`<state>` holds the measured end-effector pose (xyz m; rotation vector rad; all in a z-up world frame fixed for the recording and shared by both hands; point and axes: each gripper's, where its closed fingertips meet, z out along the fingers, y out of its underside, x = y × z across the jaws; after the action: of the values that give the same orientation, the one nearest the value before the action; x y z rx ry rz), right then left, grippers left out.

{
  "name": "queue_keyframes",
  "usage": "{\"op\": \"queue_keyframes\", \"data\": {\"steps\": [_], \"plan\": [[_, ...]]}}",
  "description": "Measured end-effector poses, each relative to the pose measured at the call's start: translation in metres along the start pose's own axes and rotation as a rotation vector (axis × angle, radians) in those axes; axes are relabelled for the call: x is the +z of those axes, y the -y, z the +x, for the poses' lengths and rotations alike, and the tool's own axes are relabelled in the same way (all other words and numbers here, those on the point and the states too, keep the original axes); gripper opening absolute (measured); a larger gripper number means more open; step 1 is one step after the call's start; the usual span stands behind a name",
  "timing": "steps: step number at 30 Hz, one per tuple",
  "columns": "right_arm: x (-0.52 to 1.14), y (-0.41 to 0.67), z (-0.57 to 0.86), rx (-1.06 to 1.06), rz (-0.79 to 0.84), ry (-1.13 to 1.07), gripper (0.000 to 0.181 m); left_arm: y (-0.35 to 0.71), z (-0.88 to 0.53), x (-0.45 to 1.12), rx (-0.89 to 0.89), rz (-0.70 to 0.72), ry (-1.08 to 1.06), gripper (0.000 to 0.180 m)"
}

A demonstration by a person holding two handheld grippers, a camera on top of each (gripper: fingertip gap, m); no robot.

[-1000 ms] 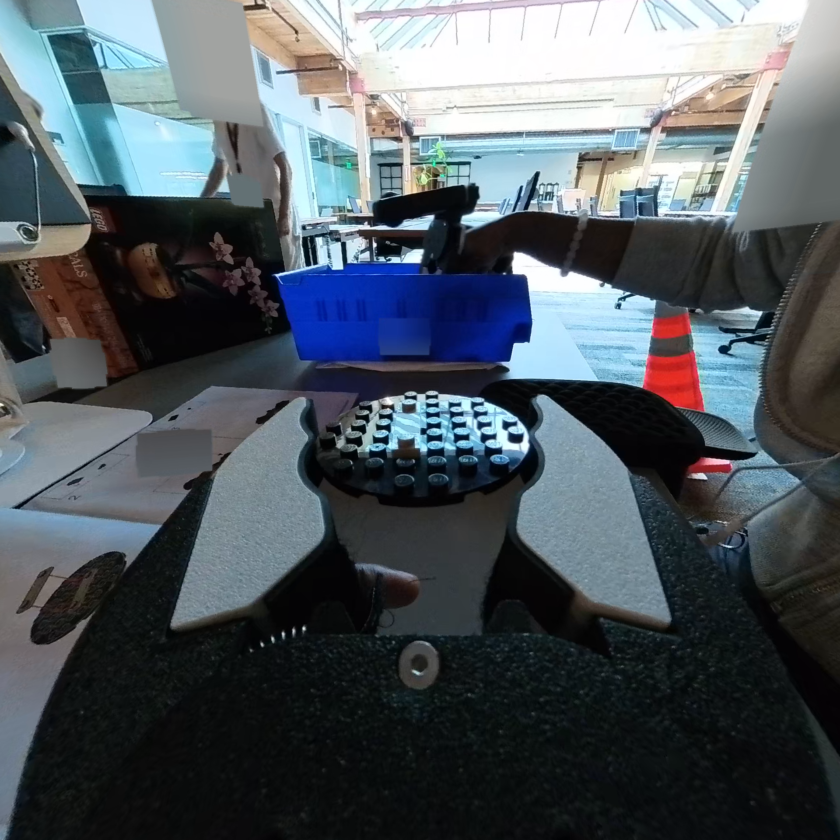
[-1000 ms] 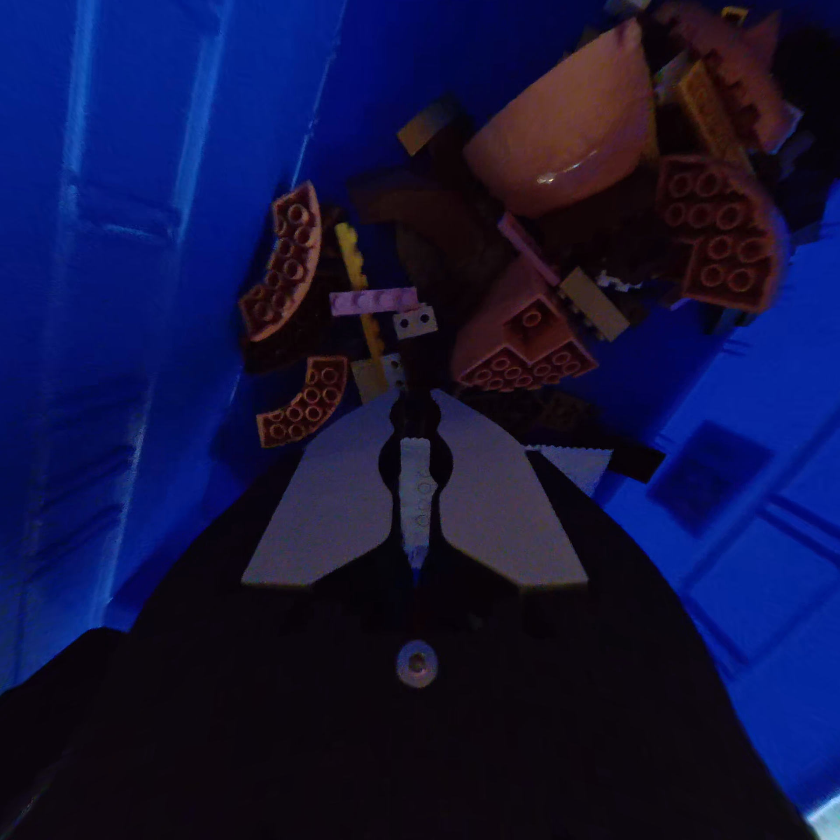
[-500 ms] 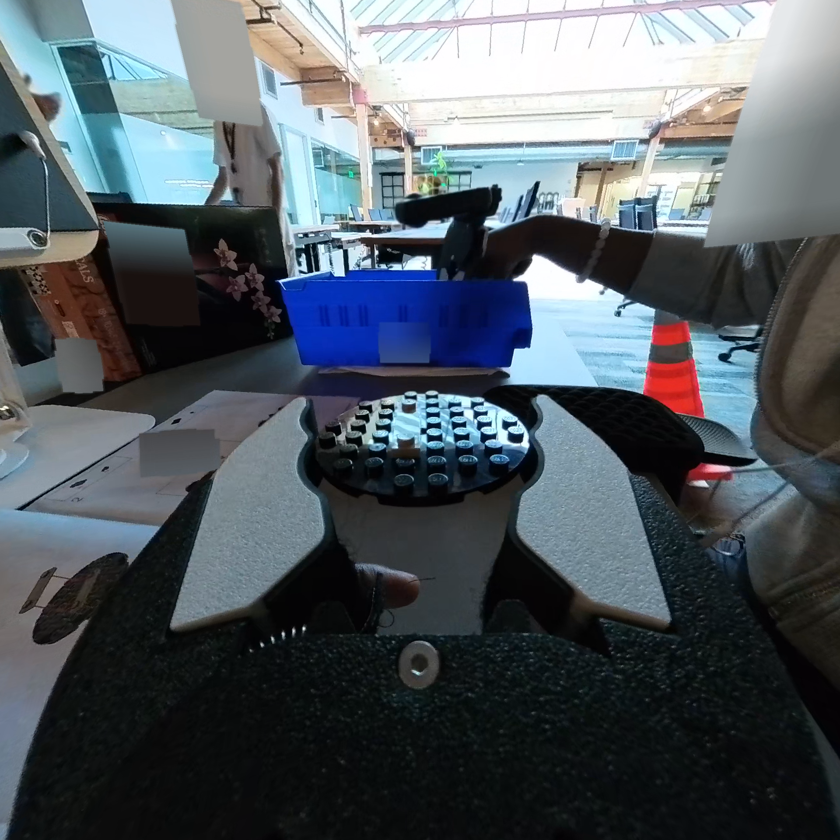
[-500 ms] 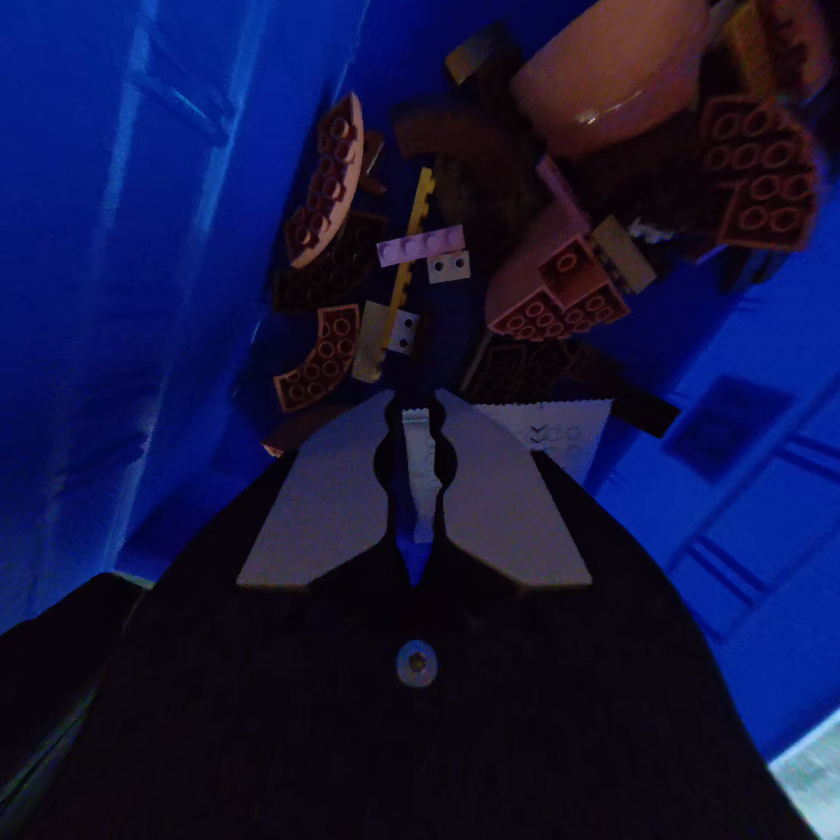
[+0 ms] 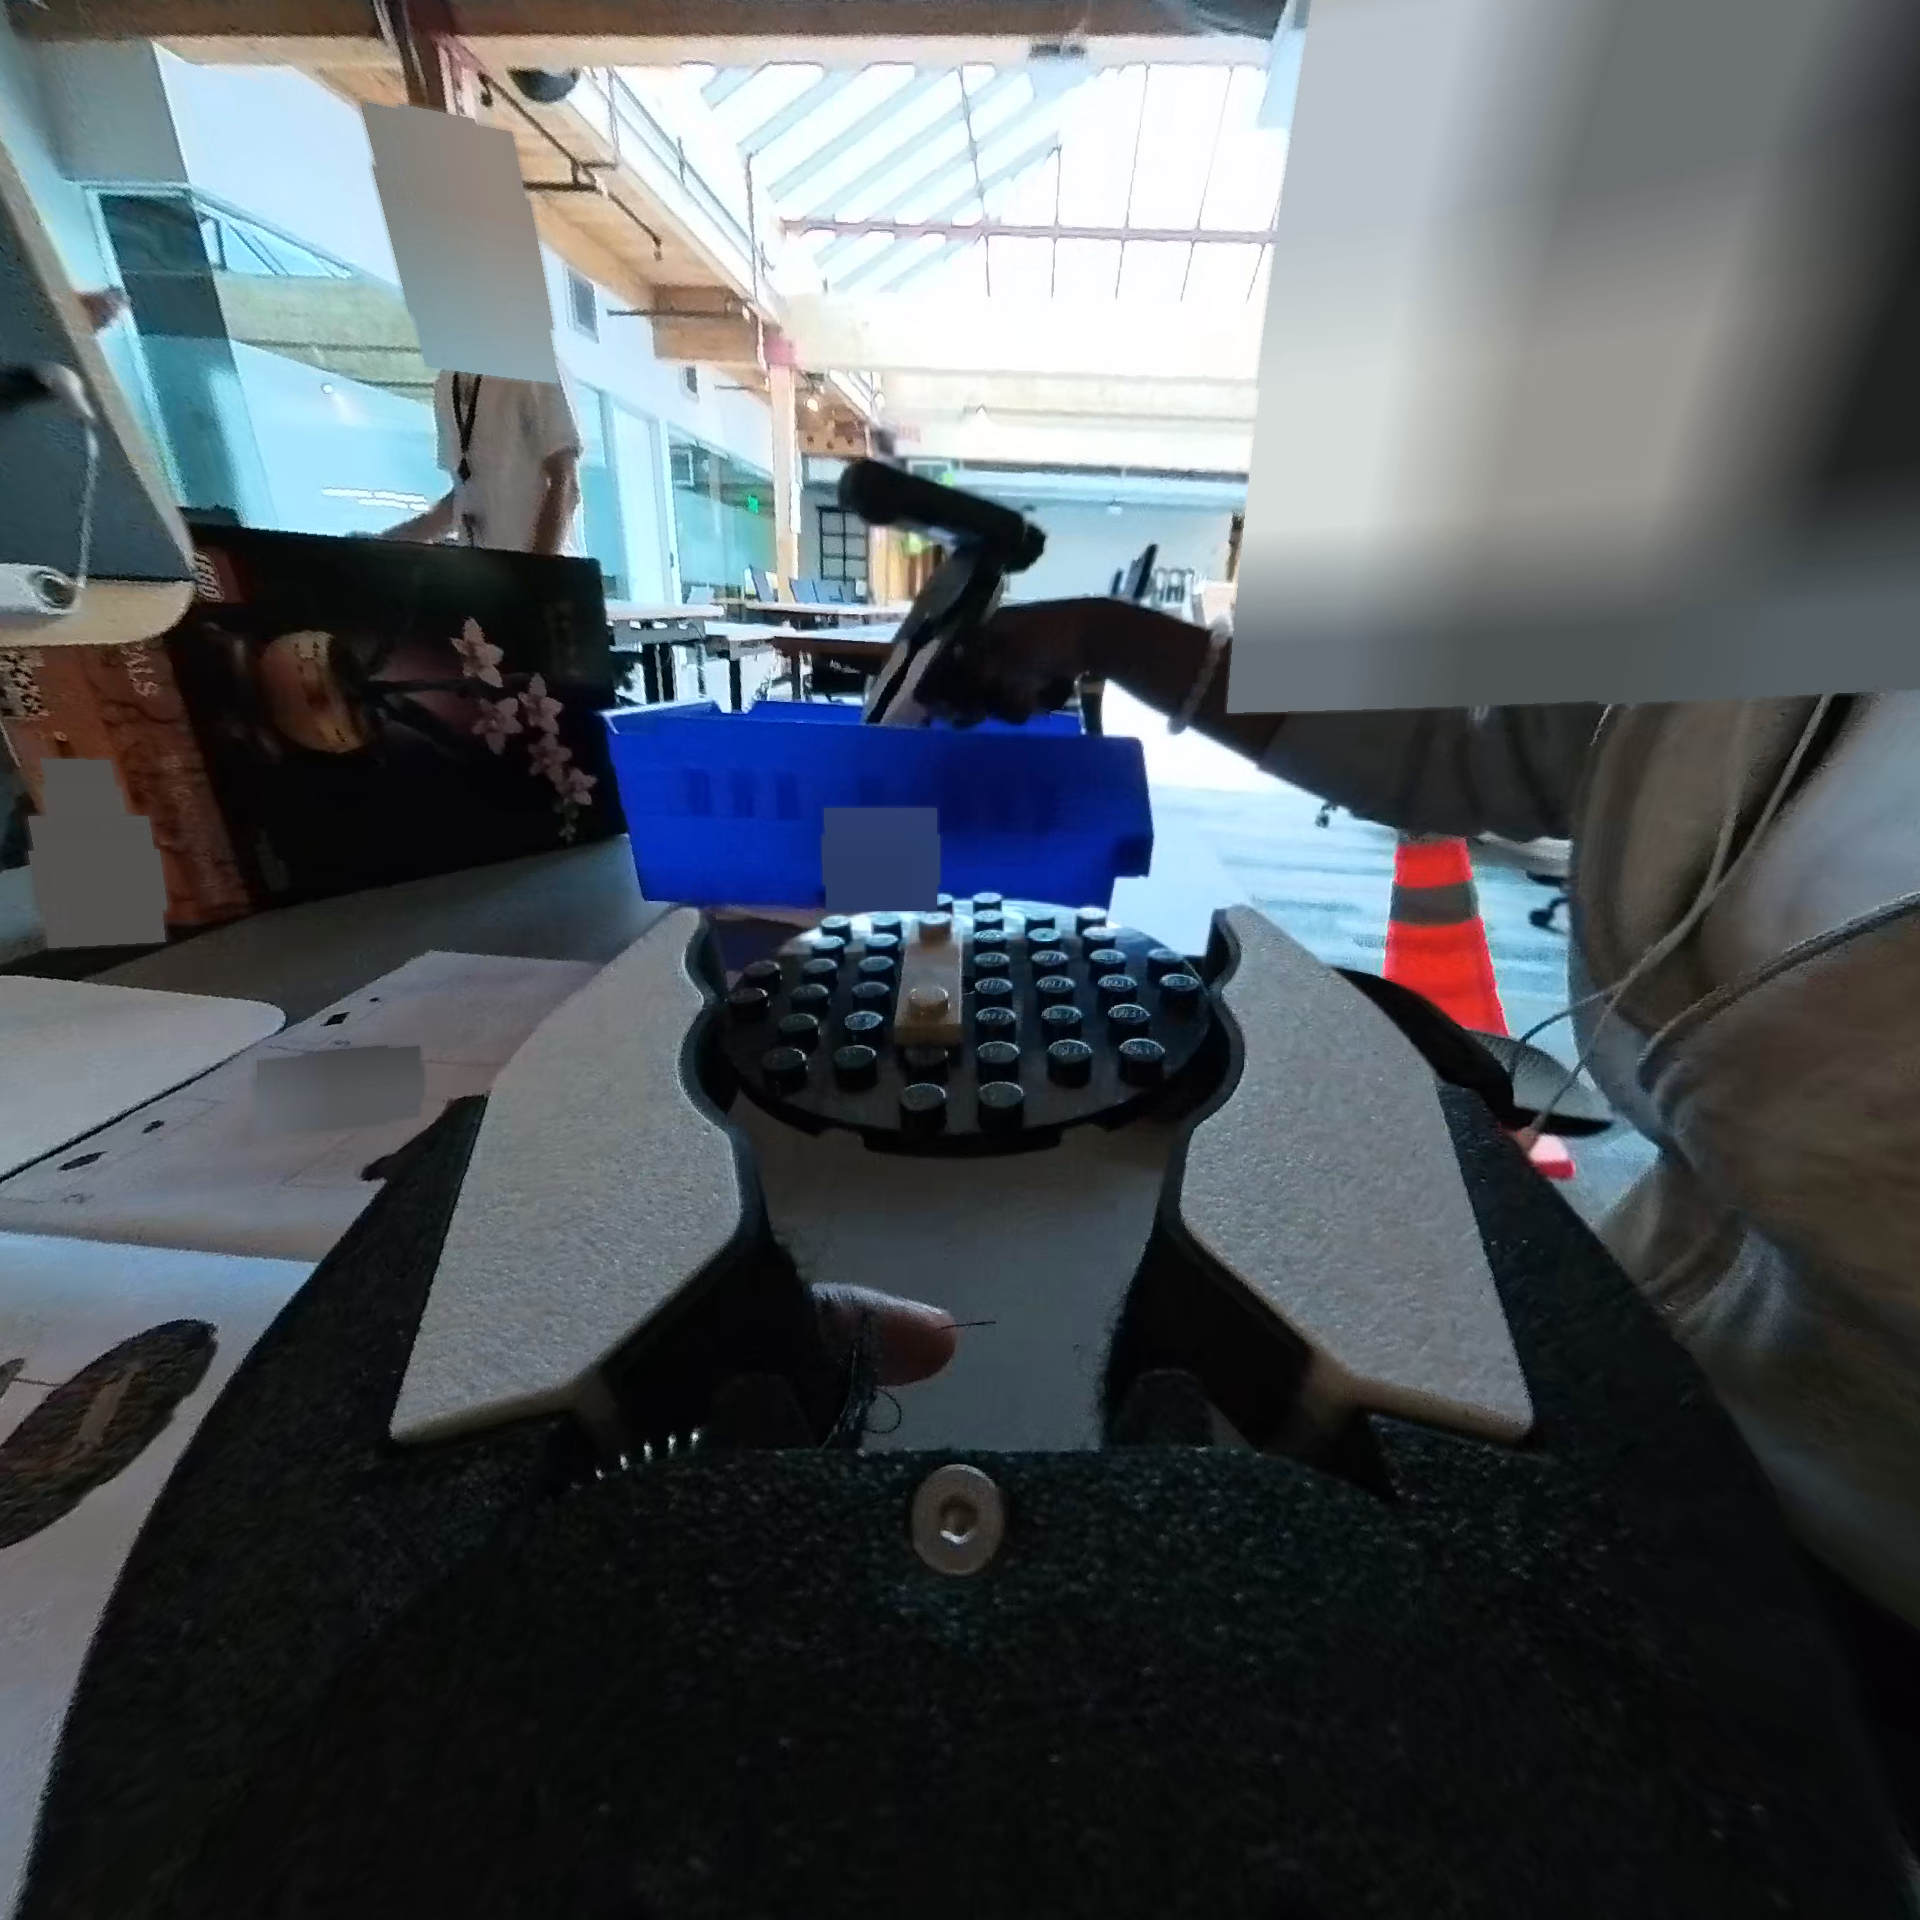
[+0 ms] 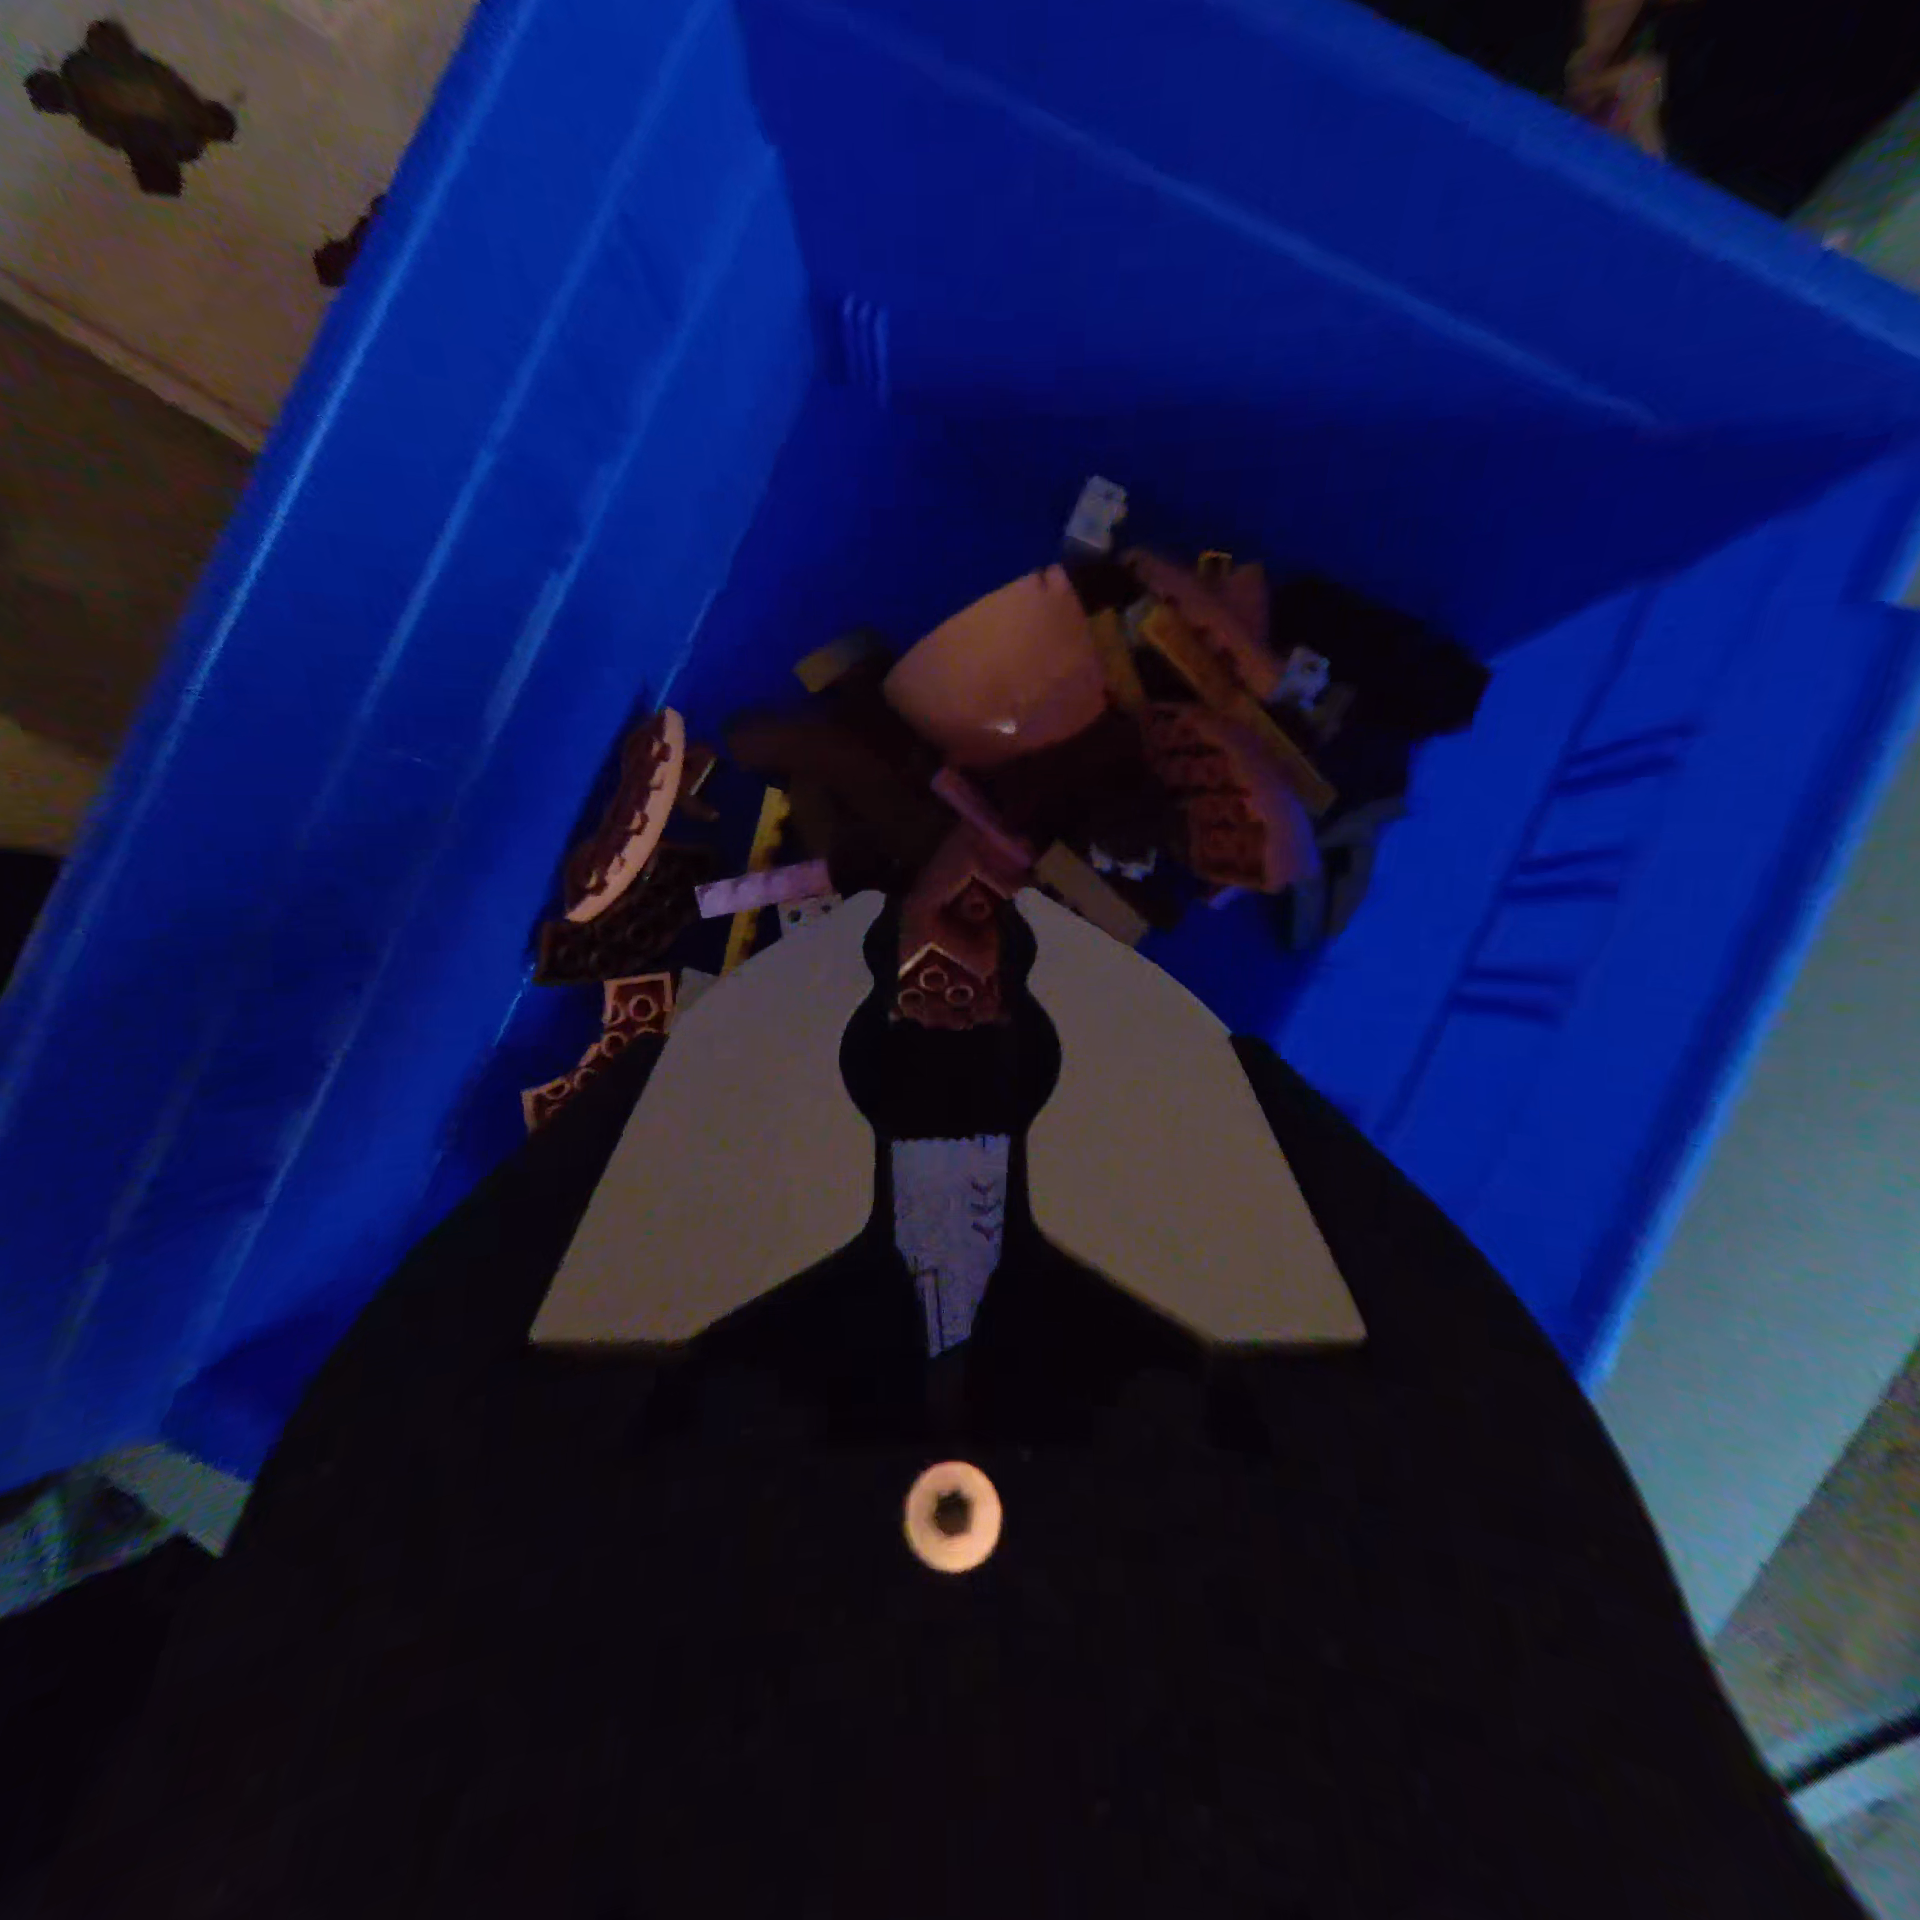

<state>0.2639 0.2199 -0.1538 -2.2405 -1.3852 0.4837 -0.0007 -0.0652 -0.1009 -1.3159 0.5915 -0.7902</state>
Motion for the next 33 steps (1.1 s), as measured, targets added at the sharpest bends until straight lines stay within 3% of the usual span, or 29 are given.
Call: {"op": "queue_keyframes", "data": {"steps": [13,18,21,24,29,33], "plan": [[0.047,-0.026,-0.005,-0.166,-0.189,0.003,0.02,-0.006,-0.006,-0.001,-0.009,-0.036,0.028,0.086],[0.023,-0.032,-0.015,-0.076,-0.119,0.078,0.016,-0.006,-0.008,-0.001,-0.015,-0.032,0.035,0.086],[0.018,-0.048,-0.018,-0.07,-0.17,0.068,0.014,-0.006,-0.008,-0.002,-0.016,-0.035,0.033,0.086],[0.023,-0.061,-0.014,-0.095,-0.207,0.026,0.015,-0.006,-0.006,-0.001,-0.01,-0.039,0.028,0.086],[0.018,-0.054,-0.025,-0.2,-0.085,0.061,0.016,-0.008,-0.005,-0.002,0.005,-0.053,0.018,0.086],[0.019,-0.061,-0.023,-0.221,-0.107,0.008,0.019,-0.009,-0.004,-0.001,0.009,-0.057,0.015,0.086]]}}
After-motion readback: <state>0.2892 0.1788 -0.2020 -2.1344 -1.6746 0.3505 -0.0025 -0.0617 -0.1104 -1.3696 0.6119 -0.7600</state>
